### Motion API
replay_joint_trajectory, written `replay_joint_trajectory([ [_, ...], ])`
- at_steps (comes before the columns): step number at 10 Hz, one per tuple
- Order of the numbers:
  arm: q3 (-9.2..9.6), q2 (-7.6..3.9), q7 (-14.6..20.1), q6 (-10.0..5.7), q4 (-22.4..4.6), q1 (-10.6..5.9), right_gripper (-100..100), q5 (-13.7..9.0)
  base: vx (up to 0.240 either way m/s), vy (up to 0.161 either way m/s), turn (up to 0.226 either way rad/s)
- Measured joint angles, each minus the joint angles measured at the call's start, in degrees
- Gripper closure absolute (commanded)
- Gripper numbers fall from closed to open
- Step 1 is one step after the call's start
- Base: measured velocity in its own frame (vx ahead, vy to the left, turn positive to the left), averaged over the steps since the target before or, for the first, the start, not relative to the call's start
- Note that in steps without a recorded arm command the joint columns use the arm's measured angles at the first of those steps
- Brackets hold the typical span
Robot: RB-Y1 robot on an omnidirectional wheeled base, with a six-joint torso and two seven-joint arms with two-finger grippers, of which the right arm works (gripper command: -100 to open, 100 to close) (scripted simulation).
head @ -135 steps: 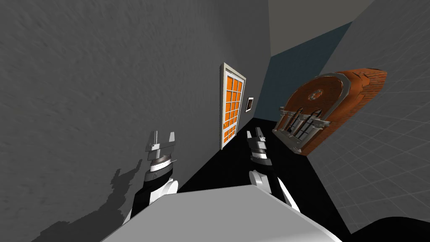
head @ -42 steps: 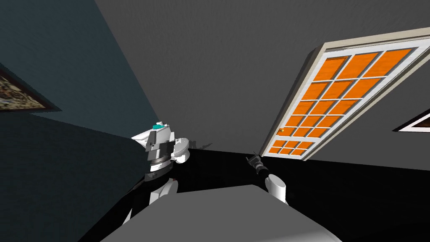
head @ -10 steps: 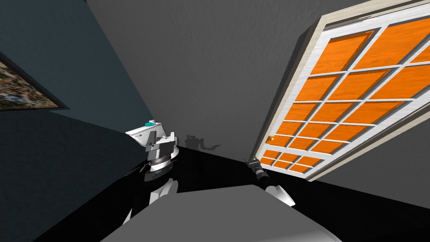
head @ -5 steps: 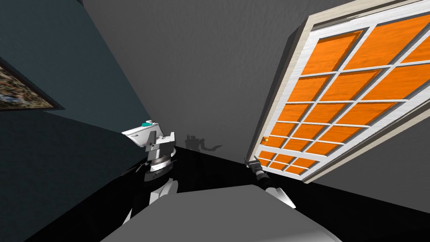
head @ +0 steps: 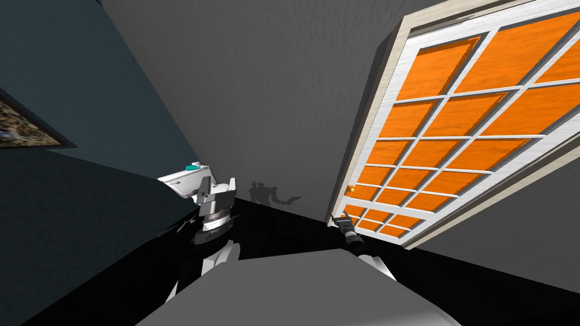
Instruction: Pull the door open
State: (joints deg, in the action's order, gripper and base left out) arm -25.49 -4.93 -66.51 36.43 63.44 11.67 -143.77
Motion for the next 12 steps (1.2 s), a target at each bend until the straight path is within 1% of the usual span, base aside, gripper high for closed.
replay_joint_trajectory([
  [2,-0.40,0.39,-1.2,1.10,-1.1,-0.28,-100,-2.3,0.009,-0.219,0.010],
  [4,-0.72,0.79,-2.2,2.01,-2.0,-0.48,-100,-4.3,0.006,-0.173,0.018],
  [8,-1.40,2.03,-4.3,4.00,-3.9,-0.89,-100,-8.7,0.044,-0.194,0.021],
  [12,-2.17,3.28,-6.6,6.13,-6.0,-1.47,-100,-13.0,0.040,-0.163,0.024],
])
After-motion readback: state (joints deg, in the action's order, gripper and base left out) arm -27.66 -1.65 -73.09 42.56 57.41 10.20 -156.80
